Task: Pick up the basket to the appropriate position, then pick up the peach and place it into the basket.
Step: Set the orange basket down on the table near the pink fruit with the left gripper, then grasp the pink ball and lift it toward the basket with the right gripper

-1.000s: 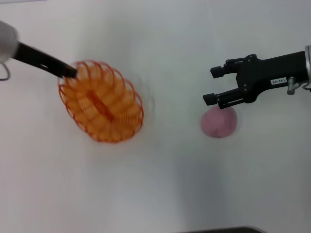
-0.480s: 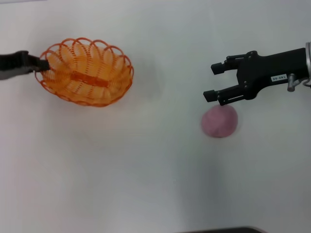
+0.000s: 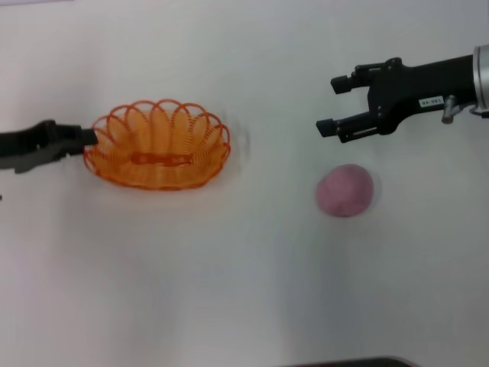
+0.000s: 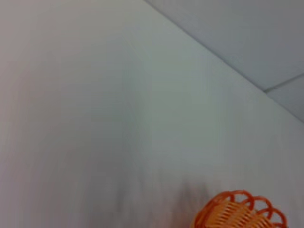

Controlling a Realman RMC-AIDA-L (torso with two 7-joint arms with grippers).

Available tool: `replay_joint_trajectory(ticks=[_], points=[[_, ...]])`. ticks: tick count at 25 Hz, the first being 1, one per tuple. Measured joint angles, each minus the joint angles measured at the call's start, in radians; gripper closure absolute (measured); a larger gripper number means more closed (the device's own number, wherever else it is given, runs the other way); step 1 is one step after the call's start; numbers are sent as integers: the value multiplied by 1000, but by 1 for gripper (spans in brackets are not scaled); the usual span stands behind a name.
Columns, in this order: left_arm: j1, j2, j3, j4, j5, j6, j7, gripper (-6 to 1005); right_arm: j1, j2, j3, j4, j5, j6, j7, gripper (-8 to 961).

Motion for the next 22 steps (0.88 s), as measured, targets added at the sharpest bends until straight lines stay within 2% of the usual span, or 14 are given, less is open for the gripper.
replay_joint_trajectory(ticks=[2,11,14,18,22], points=[[10,0,1,0,0,19,0,827,8,0,0,-1,0,7,1,67],[46,3,0,62,-1,78,56,409,35,-6,14,-2,9,32,45,68],[64,4,-9,122,-16,81,199,318,44,-6,14,-2,11,48,92,68],[101,3,-10,155,-78,145,503,229,74,-15,8,-7,12,43,232,68],[128,8,-11,155,-110,264,736,233,105,-30,-25,-55,-19,-42,382,67]])
